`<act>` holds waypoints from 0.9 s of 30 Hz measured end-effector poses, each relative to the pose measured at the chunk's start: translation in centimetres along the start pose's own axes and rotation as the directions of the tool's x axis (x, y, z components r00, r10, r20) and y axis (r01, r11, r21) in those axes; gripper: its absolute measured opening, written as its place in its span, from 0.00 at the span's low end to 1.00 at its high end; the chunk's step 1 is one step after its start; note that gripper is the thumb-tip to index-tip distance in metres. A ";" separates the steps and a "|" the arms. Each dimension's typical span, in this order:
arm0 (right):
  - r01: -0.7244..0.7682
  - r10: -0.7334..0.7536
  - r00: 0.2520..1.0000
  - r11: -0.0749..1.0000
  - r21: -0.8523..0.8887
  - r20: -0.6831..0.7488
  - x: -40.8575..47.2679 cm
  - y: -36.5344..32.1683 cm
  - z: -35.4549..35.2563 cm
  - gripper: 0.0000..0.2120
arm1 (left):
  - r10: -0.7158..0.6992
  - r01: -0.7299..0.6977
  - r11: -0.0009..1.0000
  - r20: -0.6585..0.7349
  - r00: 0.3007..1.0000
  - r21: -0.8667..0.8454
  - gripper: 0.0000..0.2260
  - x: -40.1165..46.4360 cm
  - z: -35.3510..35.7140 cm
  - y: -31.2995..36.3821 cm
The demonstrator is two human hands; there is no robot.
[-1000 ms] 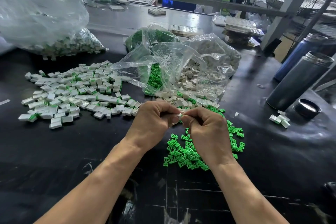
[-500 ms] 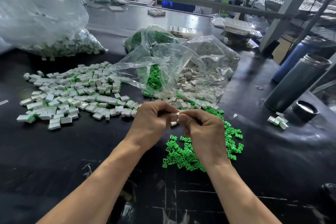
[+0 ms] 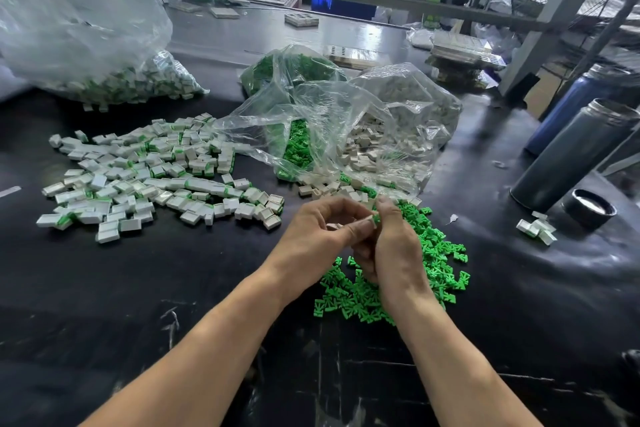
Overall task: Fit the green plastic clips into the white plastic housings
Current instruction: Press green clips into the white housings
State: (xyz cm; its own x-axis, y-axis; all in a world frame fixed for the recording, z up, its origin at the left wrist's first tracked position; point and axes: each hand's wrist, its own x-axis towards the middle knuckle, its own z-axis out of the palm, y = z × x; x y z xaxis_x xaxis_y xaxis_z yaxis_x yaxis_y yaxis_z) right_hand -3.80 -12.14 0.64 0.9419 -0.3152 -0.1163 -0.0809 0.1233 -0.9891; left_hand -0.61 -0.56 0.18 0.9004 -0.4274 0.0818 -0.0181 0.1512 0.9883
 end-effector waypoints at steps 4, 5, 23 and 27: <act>0.062 -0.067 0.996 0.994 -0.085 -0.059 0.0 0.5 0.0 0.25 | 0.012 -0.013 0.999 0.018 1.000 0.031 0.06 -0.3 0.3 0.1; 0.088 -0.100 0.991 0.987 -0.132 -0.085 0.1 0.7 0.1 0.25 | 0.018 -0.019 0.999 0.018 1.000 0.041 0.06 -0.3 0.4 0.1; 0.124 -0.154 0.977 0.974 -0.191 -0.147 0.5 1.2 0.1 0.24 | 0.028 -0.024 0.986 -0.026 0.999 0.163 0.05 -0.4 0.4 -0.1; 0.156 -0.182 0.973 0.972 -0.178 -0.144 0.8 1.4 0.3 0.25 | 0.048 -0.040 0.985 -0.043 0.998 0.168 0.04 -0.4 0.4 -0.1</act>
State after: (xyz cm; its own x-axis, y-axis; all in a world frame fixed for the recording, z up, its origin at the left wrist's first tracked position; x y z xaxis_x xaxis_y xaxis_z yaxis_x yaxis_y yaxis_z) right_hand -3.05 -11.96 -0.82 0.8838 -0.4646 0.0543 0.0102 -0.0968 -0.9953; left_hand -1.15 -0.80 0.08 0.9162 -0.3813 0.1231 -0.1267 0.0157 0.9918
